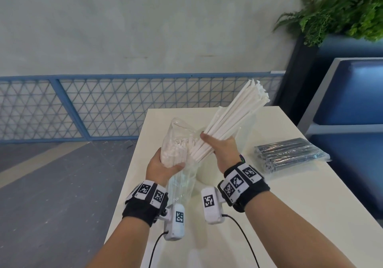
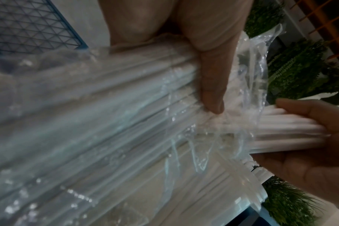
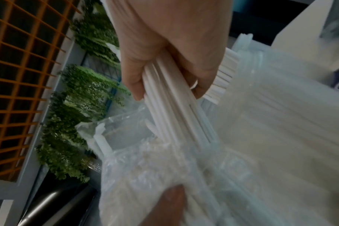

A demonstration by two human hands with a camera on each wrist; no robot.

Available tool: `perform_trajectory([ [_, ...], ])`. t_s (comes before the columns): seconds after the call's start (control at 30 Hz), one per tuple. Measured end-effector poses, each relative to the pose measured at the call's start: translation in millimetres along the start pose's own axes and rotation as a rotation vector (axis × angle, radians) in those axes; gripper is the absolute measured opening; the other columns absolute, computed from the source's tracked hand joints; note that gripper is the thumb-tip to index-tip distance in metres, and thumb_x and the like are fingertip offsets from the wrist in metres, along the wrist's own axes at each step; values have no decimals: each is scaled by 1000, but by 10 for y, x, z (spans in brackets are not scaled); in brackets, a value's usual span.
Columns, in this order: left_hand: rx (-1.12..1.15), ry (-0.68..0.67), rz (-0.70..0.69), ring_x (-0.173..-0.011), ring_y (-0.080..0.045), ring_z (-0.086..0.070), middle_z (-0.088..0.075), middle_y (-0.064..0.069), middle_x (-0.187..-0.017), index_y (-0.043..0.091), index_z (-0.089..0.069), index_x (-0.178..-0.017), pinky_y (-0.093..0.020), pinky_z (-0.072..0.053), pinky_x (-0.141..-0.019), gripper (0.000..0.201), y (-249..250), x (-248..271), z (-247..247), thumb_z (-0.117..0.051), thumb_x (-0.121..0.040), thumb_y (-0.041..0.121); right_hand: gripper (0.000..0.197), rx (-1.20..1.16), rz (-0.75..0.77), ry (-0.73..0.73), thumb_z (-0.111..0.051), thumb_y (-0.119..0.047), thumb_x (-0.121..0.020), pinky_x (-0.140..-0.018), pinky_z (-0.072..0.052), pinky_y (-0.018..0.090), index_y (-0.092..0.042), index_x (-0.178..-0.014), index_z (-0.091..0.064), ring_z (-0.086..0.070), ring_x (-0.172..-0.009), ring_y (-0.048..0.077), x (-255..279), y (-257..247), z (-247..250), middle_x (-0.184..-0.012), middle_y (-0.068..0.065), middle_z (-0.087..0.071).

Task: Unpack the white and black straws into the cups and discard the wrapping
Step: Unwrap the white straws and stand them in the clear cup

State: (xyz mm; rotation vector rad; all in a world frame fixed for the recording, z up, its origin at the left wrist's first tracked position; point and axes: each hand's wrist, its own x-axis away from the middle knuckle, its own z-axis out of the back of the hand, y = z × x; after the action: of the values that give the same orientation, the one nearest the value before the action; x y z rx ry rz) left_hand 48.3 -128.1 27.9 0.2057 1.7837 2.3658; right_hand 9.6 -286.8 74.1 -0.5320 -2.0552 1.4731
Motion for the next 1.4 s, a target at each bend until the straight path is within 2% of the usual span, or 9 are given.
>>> perform_trajectory([
  [0.07,1,-3,-3,-94,-21,-60,-64,0,-96,21,-54,-101,-28,-45,-78,46,18,2,-11,-82,-65,14,88,-27,16,35,-87,-36,-41,-93,-51,44,1,-114,-56,-64,-100,30,4,3,-16,-107,17,-67],
  [0.17,10,21,19,-93,-21,-59,-63,-1,-97,21,-55,-103,-28,-45,-80,48,40,6,1,-83,-64,15,37,-135,67,85,-74,-10,-70,-70,-53,31,6,-101,-62,-65,-79,26,-33,-189,19,-89,19,-68],
  [0.27,42,82,57,-98,-24,-59,-63,-3,-100,16,-57,-110,-32,-47,-85,52,45,-8,57,-82,-65,14,6,-176,112,122,-66,-3,-73,-57,-47,25,-1,-78,-63,-59,-66,24,-116,-383,82,-72,12,-64],
  [0.43,40,106,65,-99,-27,-61,-65,-6,-103,13,-58,-112,-40,-50,-90,53,48,-5,56,-82,-64,14,10,-221,71,144,-64,-1,-74,-56,-49,26,1,-83,-60,-57,-67,27,-208,-395,87,-70,12,-62],
  [0.6,40,121,52,-95,-22,-57,-61,-3,-101,11,-57,-113,-31,-45,-84,52,74,-10,55,-81,-67,13,14,-250,124,178,-61,0,-76,-44,-46,19,0,-89,-59,-56,-61,25,-206,-505,147,-69,12,-60],
  [0.8,108,120,55,-93,-20,-57,-61,-2,-97,14,-57,-107,-29,-43,-82,43,103,-30,34,-78,-69,9,14,-64,375,280,-64,-7,-68,-64,-50,37,-8,-75,-53,-56,-68,23,-358,-888,164,-68,4,-55],
  [0.93,90,104,50,-90,-21,-56,-61,-2,-94,16,-56,-103,-29,-43,-79,39,105,-49,6,-77,-71,10,22,109,481,265,-66,-13,-77,-66,-50,31,-4,-95,-57,-58,-78,20,-383,-821,78,-83,6,-60],
  [1.3,96,91,39,-96,-21,-57,-62,-4,-101,12,-56,-110,-29,-44,-82,48,43,-67,27,-79,-68,10,29,259,293,147,-74,-20,-72,-91,-52,45,-19,-99,-61,-64,-96,23,-453,2,94,-101,3,-68],
  [1.4,93,87,33,-97,-21,-57,-62,-4,-101,11,-56,-110,-29,-43,-82,50,39,-75,14,-80,-67,10,42,259,367,145,-74,-14,-74,-89,-51,31,-17,-111,-55,-60,-91,14,-462,1,112,-99,-5,-63],
])
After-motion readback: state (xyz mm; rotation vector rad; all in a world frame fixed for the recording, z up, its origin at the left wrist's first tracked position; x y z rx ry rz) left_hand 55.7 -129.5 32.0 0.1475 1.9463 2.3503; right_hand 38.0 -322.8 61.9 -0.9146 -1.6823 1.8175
